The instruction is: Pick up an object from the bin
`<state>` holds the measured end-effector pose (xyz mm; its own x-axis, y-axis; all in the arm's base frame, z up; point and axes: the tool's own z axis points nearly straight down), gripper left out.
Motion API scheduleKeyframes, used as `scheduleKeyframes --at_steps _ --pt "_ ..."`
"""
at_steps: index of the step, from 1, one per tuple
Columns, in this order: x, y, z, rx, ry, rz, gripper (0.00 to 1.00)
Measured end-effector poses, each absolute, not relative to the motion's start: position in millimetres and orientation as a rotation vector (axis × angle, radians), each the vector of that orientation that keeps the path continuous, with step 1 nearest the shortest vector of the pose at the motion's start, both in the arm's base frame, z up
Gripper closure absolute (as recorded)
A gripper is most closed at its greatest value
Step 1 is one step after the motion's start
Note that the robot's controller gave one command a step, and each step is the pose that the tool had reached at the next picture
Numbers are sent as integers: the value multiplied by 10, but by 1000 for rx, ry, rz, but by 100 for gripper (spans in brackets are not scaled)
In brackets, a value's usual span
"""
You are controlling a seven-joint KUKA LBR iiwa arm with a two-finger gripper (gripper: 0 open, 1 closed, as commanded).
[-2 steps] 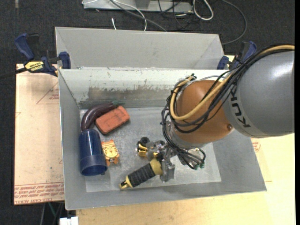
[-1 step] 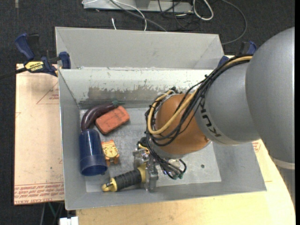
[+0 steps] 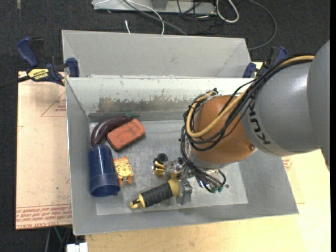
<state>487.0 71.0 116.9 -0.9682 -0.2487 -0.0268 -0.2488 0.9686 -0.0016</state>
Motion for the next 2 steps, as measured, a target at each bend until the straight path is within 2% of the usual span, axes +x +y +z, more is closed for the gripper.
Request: scheduleKeyframes --at_steps 1,2 --pt "4799 1114 701 -402 3101 14 100" --pt "4783 855 1669 -417 3092 5 100"
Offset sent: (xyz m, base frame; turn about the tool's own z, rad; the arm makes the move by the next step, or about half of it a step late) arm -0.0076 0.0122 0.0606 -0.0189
